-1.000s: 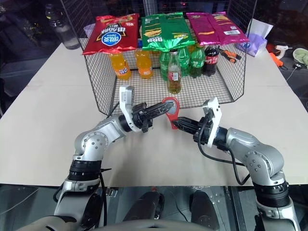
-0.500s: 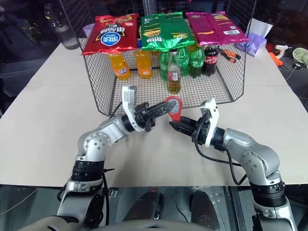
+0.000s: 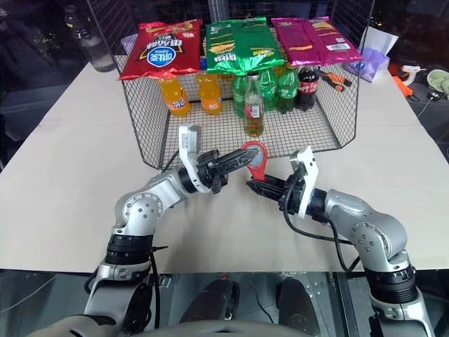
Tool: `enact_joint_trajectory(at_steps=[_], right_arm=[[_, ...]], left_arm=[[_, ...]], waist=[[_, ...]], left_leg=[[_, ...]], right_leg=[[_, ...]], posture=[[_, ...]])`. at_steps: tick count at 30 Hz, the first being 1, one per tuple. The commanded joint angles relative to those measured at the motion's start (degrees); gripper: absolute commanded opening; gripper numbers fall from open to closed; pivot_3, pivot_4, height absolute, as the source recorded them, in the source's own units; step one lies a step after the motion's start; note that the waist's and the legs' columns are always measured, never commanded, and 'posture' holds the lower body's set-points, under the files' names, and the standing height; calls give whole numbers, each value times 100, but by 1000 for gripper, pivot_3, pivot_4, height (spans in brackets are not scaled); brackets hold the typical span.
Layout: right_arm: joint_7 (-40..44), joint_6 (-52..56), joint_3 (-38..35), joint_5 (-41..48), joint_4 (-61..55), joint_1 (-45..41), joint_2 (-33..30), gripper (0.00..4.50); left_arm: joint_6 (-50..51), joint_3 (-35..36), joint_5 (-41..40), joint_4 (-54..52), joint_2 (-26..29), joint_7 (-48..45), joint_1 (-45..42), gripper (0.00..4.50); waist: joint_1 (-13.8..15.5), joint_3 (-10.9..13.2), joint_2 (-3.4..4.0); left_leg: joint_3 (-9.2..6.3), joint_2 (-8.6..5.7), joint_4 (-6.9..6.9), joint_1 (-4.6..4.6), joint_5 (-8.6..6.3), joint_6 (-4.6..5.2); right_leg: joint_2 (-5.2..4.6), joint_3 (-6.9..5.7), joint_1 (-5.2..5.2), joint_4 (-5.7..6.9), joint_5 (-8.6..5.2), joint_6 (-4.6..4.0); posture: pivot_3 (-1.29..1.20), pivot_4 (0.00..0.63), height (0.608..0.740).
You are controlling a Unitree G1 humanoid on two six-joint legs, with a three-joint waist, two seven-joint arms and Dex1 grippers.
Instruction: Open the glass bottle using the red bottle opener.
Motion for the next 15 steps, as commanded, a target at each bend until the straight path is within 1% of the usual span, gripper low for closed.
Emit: enact_joint_trajectory(at_steps=[1, 7, 9, 10, 12, 13, 15], right_arm=[[62, -80, 23, 45, -234, 92, -21, 36], [47, -246, 16, -46, -198, 134, -3, 36], [47, -341, 24, -118, -157, 134, 1, 0], [47, -389, 28, -159, -134, 130, -1, 0], [16, -486, 5, -245, -79, 122, 14, 0], [-42, -557, -33, -328, -34, 125, 24, 0], [-198, -819, -158, -597, 125, 134, 43, 0]], left_arm=[[-152, 66, 18, -120, -26, 72, -72, 0], [-363, 229, 84, -73, -132, 283, -55, 0], [-504, 297, 164, -47, -173, 391, -56, 739], [-586, 318, 230, -25, -196, 473, -64, 1038], [-780, 379, 352, 25, -258, 652, -85, 1964], [-901, 405, 412, 40, -281, 702, -92, 2354], [-1213, 504, 536, 105, -352, 841, -143, 2354]], waist=[[1, 0, 0], [2, 1, -1], [3, 1, -1], [4, 2, -1], [8, 2, -2], [8, 3, -2], [8, 3, -3]], left_leg=[[0, 0, -1, 2, 0, 0], [-1, 0, -3, 1, 0, 0], [0, 0, -3, 1, 0, 0], [0, 0, -3, 2, 0, 0], [-1, 0, -3, 1, 0, 0], [-1, 0, -3, 1, 0, 0], [0, 0, -4, 1, 0, 0]], right_leg=[[0, 0, 1, -1, 0, 0], [0, 0, 0, -2, 0, 0], [0, 0, 0, -2, 0, 0], [-1, 0, 1, -2, 0, 0], [0, 0, 0, -2, 0, 0], [0, 0, 0, -3, 0, 0], [0, 0, 0, -4, 0, 0]], posture=[[0, 150, 740], [0, 150, 740], [0, 150, 740], [0, 150, 740], [0, 150, 740], [0, 150, 740], [0, 150, 740]])
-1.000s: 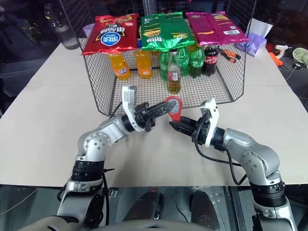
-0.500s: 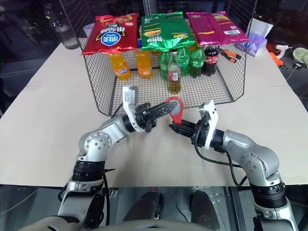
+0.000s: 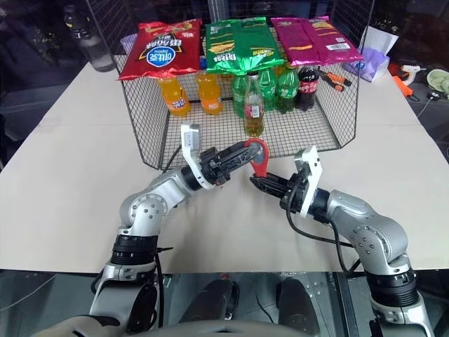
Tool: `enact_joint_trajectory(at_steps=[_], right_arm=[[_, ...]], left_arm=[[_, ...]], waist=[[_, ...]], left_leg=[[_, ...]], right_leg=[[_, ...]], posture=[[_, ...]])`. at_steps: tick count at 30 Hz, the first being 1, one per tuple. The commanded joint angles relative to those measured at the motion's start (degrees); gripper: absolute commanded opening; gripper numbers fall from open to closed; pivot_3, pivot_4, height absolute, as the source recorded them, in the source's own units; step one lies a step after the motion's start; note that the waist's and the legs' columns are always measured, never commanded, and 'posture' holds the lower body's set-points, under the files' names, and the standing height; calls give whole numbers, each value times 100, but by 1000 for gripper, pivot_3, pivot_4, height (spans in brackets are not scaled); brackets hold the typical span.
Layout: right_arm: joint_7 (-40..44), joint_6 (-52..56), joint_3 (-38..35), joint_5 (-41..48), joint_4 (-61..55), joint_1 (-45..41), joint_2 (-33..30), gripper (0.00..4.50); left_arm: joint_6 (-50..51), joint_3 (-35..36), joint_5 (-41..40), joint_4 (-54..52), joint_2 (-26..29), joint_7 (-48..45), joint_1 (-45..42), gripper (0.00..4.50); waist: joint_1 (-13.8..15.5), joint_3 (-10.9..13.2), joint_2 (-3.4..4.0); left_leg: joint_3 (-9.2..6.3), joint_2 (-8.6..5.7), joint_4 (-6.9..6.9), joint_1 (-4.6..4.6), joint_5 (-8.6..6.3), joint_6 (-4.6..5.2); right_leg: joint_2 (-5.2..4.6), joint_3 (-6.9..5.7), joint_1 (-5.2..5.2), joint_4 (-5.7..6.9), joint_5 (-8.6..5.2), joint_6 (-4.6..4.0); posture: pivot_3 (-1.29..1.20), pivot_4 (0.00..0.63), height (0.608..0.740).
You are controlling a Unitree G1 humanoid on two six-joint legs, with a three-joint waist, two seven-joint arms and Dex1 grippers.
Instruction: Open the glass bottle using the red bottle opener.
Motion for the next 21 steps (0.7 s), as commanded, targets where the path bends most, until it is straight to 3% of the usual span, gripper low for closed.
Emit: enact_joint_trajectory(at_steps=[1, 13, 18, 21], right_arm=[[-187, -433, -201, -403, 184, 39, 22, 0], [-804, -1584, -708, -1104, 992, -151, 257, 0], [-998, -1793, -797, -1232, 970, -33, 304, 0], [-1167, -1998, -914, -1375, 1052, -32, 327, 0]], left_arm=[[-760, 511, 169, -9, -109, 314, -167, 2354], [-3700, 262, 2518, 2182, -104, 1165, -1359, 2354], [-4434, 233, 3056, 2792, -71, 1549, -1554, 4442], [-4865, 316, 3271, 3294, -71, 1883, -1784, 4442]], waist=[[4, 0, 0], [8, 2, -3], [-11, 2, -3], [-7, 2, -3]], left_leg=[[1, 0, 0, 0, 0, 0], [3, -4, -20, 0, 1, -1], [3, -3, -53, -2, 1, -1], [7, -3, -56, -19, 1, -1]], right_leg=[[0, 0, 0, 0, 0, 0], [-1, -2, -1, -17, 0, 0], [-2, -2, -7, -46, 0, 0], [-3, 0, -30, -45, 0, 0]], posture=[[0, 150, 740], [0, 150, 740], [0, 150, 740], [0, 150, 740]])
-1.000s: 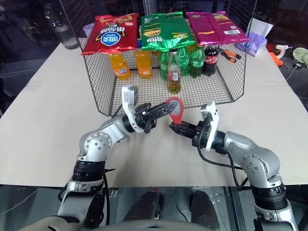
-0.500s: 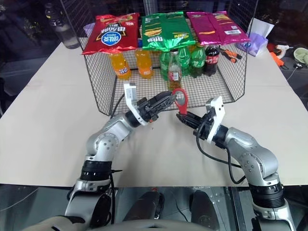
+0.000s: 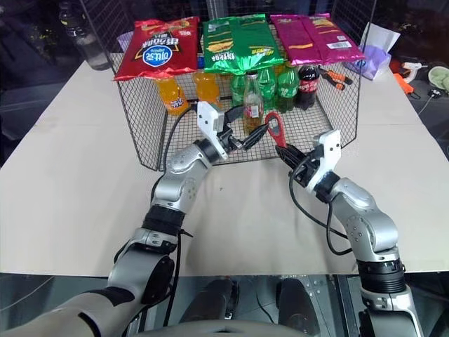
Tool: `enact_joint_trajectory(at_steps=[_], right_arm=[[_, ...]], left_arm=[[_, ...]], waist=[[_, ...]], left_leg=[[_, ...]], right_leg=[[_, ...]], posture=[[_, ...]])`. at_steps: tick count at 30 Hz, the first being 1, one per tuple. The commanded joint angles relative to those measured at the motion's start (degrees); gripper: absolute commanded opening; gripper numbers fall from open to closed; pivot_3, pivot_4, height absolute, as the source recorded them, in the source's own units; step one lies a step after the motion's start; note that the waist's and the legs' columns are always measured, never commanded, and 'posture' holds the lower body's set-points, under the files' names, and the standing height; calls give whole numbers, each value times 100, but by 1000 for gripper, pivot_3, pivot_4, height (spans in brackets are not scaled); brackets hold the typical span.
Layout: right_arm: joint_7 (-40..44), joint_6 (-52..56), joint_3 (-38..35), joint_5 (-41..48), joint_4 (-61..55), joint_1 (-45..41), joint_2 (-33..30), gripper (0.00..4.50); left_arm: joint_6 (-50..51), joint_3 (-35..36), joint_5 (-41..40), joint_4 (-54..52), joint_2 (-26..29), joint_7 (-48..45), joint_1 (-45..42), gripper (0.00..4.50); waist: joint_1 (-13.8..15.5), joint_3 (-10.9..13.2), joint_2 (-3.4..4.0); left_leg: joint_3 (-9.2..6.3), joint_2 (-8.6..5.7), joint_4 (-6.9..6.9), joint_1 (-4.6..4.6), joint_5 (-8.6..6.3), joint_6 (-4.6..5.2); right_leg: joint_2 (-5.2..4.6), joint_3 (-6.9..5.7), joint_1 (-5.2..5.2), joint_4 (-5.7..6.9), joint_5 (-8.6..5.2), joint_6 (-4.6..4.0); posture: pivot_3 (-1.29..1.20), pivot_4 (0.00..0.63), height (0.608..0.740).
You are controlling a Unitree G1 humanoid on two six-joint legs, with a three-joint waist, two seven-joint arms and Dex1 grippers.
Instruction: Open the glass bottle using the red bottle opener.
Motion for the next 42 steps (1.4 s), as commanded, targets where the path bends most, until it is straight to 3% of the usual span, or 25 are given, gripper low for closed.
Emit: enact_joint_trajectory(at_steps=[1, 6, 14, 19, 28, 42], right_arm=[[-334, -412, -745, -234, 125, 159, -84, 0], [-728, -779, -987, -397, 392, -46, -32, 0], [-672, -882, -942, -543, 366, 31, 65, 0], [-648, -910, -939, -591, 406, -4, 128, 0], [-627, -1002, -935, -628, 390, -94, 200, 0], [-626, -1124, -875, -702, 297, -33, 332, 0]], left_arm=[[-696, 891, 131, 557, 340, 1087, -414, 4442], [-1112, 939, -44, 1042, 257, 988, -652, 4442], [-354, 818, -929, -33, -92, -95, -136, 4442], [-213, 818, -681, -82, -30, 98, -15, 4442], [-658, 703, 189, 1209, 6, 793, -716, 4442], [-1278, 734, 773, 3813, -279, 1065, -2168, 4442]], waist=[[7, 0, 0], [-4, 0, 0], [-34, -1, 1], [-34, -1, 1], [-8, -1, 0], [-35, -1, 0]], left_leg=[[0, -1, 2, -5, 0, 0], [2, -2, 5, -7, 0, 0], [18, 0, 12, -47, 2, -2], [19, -2, 44, -50, 1, -1], [23, -2, 85, -47, 2, -1], [26, -6, 84, -50, 1, 0]], right_leg=[[0, -1, -4, 1, 0, 0], [0, -1, -6, 4, 0, 0], [0, 15, -59, 28, 0, 0], [1, 16, -57, 56, 0, 0], [10, 24, -55, 95, 1, 1], [8, 23, -59, 95, 1, 1]], posture=[[0, 150, 740], [0, 150, 740], [0, 150, 740], [0, 150, 740], [0, 150, 740], [0, 150, 740]])
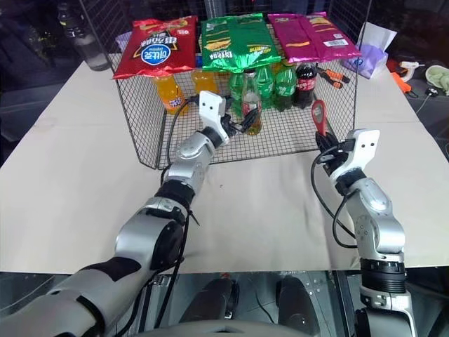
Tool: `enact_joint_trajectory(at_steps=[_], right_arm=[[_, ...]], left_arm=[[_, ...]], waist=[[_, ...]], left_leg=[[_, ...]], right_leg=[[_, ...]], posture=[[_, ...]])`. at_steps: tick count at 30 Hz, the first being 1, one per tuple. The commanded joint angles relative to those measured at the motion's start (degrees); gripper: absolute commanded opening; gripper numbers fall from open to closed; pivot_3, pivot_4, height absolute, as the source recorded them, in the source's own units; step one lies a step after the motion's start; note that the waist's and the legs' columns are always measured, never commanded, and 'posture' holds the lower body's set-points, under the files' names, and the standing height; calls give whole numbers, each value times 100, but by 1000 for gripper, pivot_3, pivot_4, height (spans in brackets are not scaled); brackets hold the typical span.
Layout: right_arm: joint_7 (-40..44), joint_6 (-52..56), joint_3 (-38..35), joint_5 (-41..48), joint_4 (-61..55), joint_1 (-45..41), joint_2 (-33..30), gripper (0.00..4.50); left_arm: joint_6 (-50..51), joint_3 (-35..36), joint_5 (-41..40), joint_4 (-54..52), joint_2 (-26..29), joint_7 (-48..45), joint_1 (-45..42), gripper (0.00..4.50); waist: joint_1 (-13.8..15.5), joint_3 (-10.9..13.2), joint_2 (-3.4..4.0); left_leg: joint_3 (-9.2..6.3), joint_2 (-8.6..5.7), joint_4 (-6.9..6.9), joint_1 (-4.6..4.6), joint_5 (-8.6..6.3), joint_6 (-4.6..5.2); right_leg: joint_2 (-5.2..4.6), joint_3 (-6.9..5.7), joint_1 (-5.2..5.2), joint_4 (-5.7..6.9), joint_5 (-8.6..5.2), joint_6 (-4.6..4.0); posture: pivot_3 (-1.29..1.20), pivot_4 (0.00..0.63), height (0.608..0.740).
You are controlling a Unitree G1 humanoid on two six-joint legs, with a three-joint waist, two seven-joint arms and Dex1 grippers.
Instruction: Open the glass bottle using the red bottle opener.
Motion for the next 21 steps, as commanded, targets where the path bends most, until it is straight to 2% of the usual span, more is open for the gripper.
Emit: enact_joint_trajectory(at_steps=[1, 13, 21], right_arm=[[54, -130, -34, 3, -286, -29, 14, 0], [41, -110, -66, 14, -423, 23, -6, 0], [40, -93, -66, 5, -475, 8, -24, 0]], left_arm=[[-227, -42, 230, 417, -48, 220, -420, 4442], [150, 106, 568, 1354, -113, 1137, -1191, 4442], [435, 193, 683, 1528, -211, 1249, -1340, 4442]], waist=[[-1, 0, 0], [-61, 0, -1], [-112, 0, -1]], left_leg=[[1, -1, 0, 0, 0, 0], [0, -2, 0, -2, 0, 0], [0, -3, 0, -2, 0, 0]], right_leg=[[0, 0, 0, 0, 0, 0], [0, 0, -3, 3, 0, 0], [0, 0, -4, 5, 0, 0]], posture=[[0, 150, 740], [0, 150, 740], [0, 150, 740]])
